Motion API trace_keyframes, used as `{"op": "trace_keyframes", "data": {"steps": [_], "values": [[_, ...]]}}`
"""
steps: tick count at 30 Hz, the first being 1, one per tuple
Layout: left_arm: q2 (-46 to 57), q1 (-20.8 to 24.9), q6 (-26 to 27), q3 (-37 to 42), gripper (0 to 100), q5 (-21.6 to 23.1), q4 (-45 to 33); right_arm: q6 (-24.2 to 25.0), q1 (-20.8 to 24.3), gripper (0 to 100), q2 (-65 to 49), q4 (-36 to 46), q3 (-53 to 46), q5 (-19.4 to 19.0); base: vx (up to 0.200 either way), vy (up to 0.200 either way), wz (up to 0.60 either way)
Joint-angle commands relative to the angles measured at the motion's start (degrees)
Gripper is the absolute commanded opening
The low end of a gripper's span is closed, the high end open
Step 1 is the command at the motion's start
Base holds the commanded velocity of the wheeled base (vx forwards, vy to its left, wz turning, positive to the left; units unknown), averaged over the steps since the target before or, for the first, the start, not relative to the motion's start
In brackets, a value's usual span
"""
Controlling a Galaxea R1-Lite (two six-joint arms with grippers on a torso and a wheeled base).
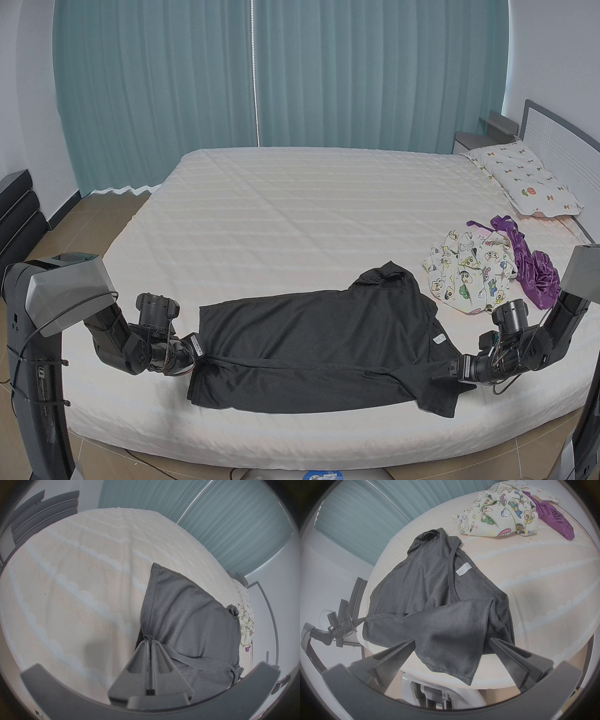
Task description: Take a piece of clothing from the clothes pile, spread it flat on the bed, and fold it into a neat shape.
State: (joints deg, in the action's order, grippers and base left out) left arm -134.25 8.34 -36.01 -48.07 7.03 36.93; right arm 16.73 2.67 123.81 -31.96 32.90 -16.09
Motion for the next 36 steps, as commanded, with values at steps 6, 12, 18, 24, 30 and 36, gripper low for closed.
{"op": "trace_keyframes", "data": {"steps": [6,12,18,24,30,36], "values": [[0.05,0.01,-0.02,-0.01,0,0.0,0.08,0.59,0.14,100,2.84,0.06,2.34,0.01,0.0,0.0,0.0],[0.05,0.01,-0.02,-0.1,0,0.0,0.08,0.76,0.05,100,4.07,-0.03,3.57,0.01,0.0,0.0,0.0],[0.05,0.01,-0.02,-0.1,0,0.0,0.08,1.03,0.05,0,4.95,0.24,5.24,0.01,0.0,0.0,0.0],[0.05,0.01,-0.02,-0.1,0,0.0,-0.01,1.03,-0.21,0,4.86,0.5,5.24,0.01,0.0,0.0,0.0],[0.05,0.01,-0.02,-0.18,0,0.0,-0.01,3.4,-0.65,0,4.51,0.15,5.68,0.1,0.0,0.0,0.0],[-0.04,0.01,-0.02,-0.18,0,0.0,0.08,6.13,-1.44,0,4.07,-0.12,6.82,-0.08,0.0,0.0,0.0]]}}
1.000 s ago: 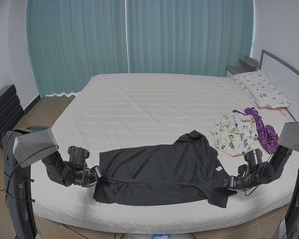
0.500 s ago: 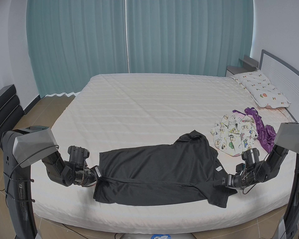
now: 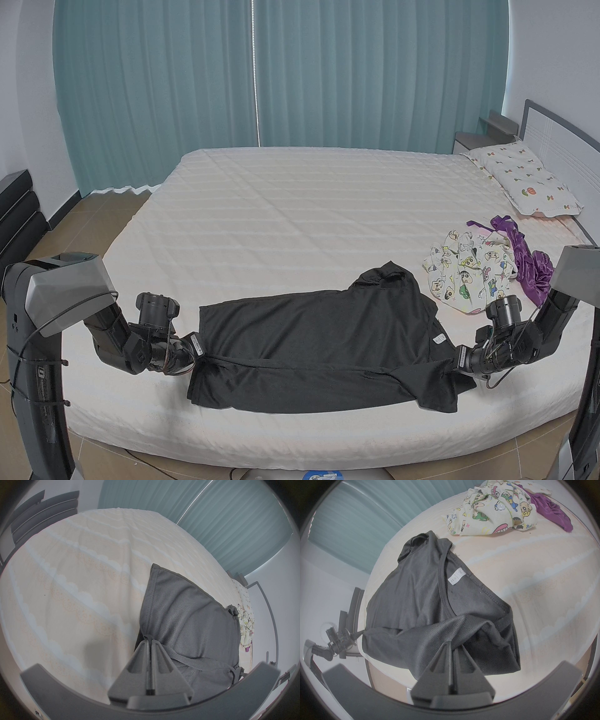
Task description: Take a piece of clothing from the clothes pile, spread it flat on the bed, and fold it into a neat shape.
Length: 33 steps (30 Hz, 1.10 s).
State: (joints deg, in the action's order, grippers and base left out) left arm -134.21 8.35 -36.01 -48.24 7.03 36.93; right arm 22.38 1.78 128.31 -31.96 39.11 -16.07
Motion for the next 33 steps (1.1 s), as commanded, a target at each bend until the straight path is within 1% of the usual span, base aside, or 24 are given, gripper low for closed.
{"op": "trace_keyframes", "data": {"steps": [1,3,5,6,7,11,16,33], "values": [[0.0,0.0,-0.02,-0.01,0,0.0,-0.01,0.73,-0.73,0,-0.51,-0.12,0.71,-0.19,0.0,0.0,0.0],[0.0,0.0,-0.02,-0.01,0,0.0,-0.01,1.17,-0.99,0,-1.22,-0.12,0.71,-0.28,0.0,0.0,0.0],[0.0,0.0,-0.02,-0.01,0,0.0,-0.01,2.84,-1.69,0,-2.1,-0.12,0.79,-1.25,0.0,0.0,0.0],[0.0,0.0,-0.02,-0.01,0,0.0,-0.01,2.93,-1.69,0,-2.1,-0.12,0.88,-1.34,0.0,0.0,0.0],[0.0,0.0,-0.02,0.07,0,0.0,-0.01,3.99,-2.22,0,-1.83,-0.03,2.2,-2.21,0.0,0.0,0.0],[0.0,0.0,-0.02,0.07,0,0.0,0.08,4.95,-3.19,0,-1.39,0.06,3.26,-2.39,0.0,0.0,0.0],[0.0,0.0,-0.02,0.07,0,0.0,0.08,5.74,-3.45,0,-0.25,0.06,4.84,-4.41,0.0,0.0,0.0],[0.0,0.0,-0.02,-0.01,0,0.0,-0.01,5.83,-4.94,0,3.97,-0.12,10.11,-4.32,0.0,0.0,0.0]]}}
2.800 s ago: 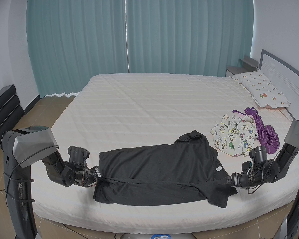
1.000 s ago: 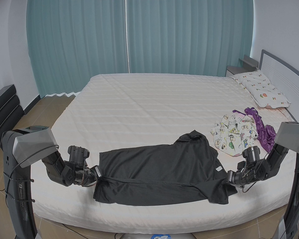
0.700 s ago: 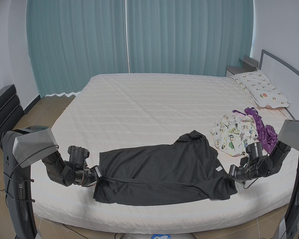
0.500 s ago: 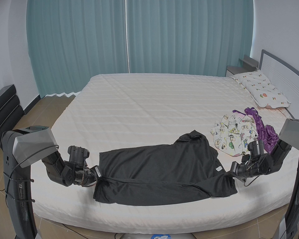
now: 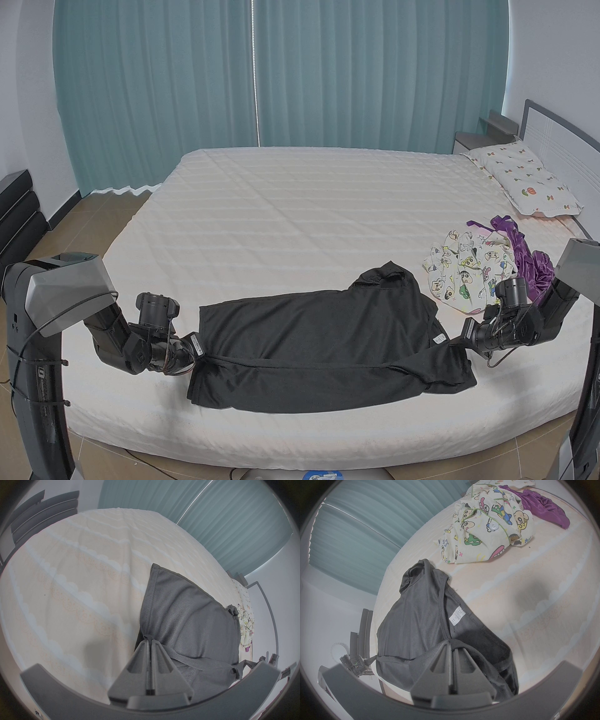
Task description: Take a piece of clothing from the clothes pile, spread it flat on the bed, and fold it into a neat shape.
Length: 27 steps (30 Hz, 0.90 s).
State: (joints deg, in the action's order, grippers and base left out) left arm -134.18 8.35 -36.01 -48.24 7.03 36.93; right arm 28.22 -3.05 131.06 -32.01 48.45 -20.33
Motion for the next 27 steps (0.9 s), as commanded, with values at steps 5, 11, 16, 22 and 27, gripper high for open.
{"op": "trace_keyframes", "data": {"steps": [5,11,16,22,27], "values": [[-0.12,0.0,-0.02,-0.01,0,0.0,-0.01,-0.1,0.06,0,1.48,-0.07,0.95,0.03,0.0,0.0,0.0],[-0.12,0.0,-0.02,-0.01,0,0.0,-0.01,-0.1,0.32,100,2.88,-0.16,2.27,0.82,0.0,0.0,0.0],[-0.12,0.0,-0.02,-0.01,0,0.0,0.08,0.08,0.06,100,1.83,-0.42,1.74,1.09,0.0,0.0,0.0],[-0.12,0.0,-0.02,-0.01,0,0.0,0.08,4.47,0.76,100,-3.09,-5.25,-2.83,1.7,0.0,0.0,0.0],[-0.12,0.0,-0.02,-0.01,0,0.0,0.08,6.67,6.91,100,-8.89,-7.71,-11.36,1.79,0.0,0.0,0.0]]}}
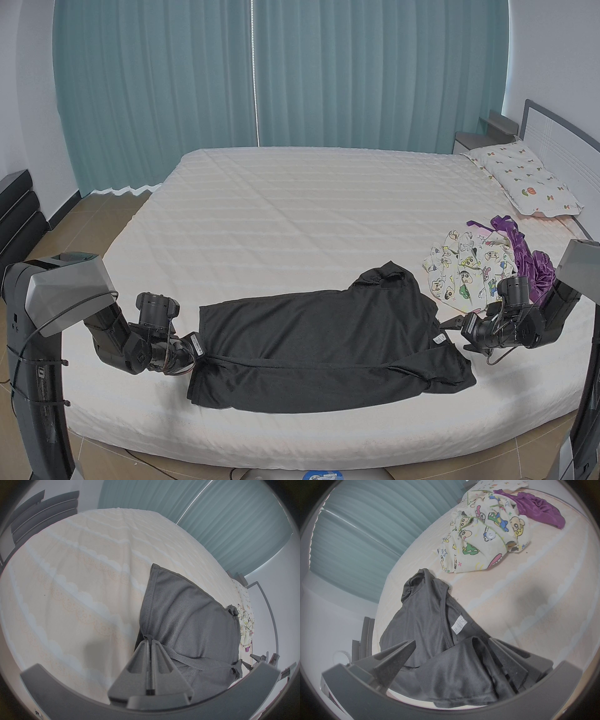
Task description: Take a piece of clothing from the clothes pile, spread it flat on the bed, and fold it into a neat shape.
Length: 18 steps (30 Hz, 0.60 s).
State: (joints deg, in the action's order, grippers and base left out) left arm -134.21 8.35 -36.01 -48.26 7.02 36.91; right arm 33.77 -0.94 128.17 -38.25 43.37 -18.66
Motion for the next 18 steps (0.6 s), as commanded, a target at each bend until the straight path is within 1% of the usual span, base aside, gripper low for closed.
{"op": "trace_keyframes", "data": {"steps": [1,5,7,8,9,12,14,15,18], "values": [[-0.09,0.0,-0.02,0.01,0,0.01,0.0,1.12,6.74,100,-6.88,-2.0,-8.31,0.29,0.0,0.0,0.0],[-0.09,0.0,-0.02,0.1,0,0.01,0.09,0.95,10.26,100,-9.78,-2.88,-12.96,1.09,0.0,0.0,0.0],[-0.09,0.0,-0.02,0.1,0,0.01,0.09,0.95,12.72,100,-10.13,-2.97,-14.19,1.17,0.0,0.0,0.0],[-0.09,0.0,-0.02,0.1,0,0.01,0.09,0.95,12.98,100,-10.13,-2.97,-14.28,1.26,0.0,0.0,0.0],[-0.09,0.0,-0.02,0.1,0,0.01,0.09,0.77,14.21,100,-10.05,-2.97,-14.63,1.35,0.0,0.0,0.0],[-0.09,0.0,-0.02,0.19,0,0.01,0.09,0.07,14.74,100,-9.78,-2.35,-14.9,2.4,0.0,0.0,0.0],[-0.09,0.0,-0.02,0.1,0,0.01,0.09,-0.72,14.74,100,-9.61,-2.26,-14.9,5.48,0.0,0.0,0.0],[-0.09,0.0,-0.02,0.1,0,0.01,0.09,-1.07,14.74,100,-9.61,-2.26,-14.99,6.36,0.0,0.0,0.0],[-0.09,0.0,-0.02,0.1,0,0.01,0.09,-1.6,14.91,100,-9.34,-2.26,-15.25,7.06,0.0,0.0,0.0]]}}
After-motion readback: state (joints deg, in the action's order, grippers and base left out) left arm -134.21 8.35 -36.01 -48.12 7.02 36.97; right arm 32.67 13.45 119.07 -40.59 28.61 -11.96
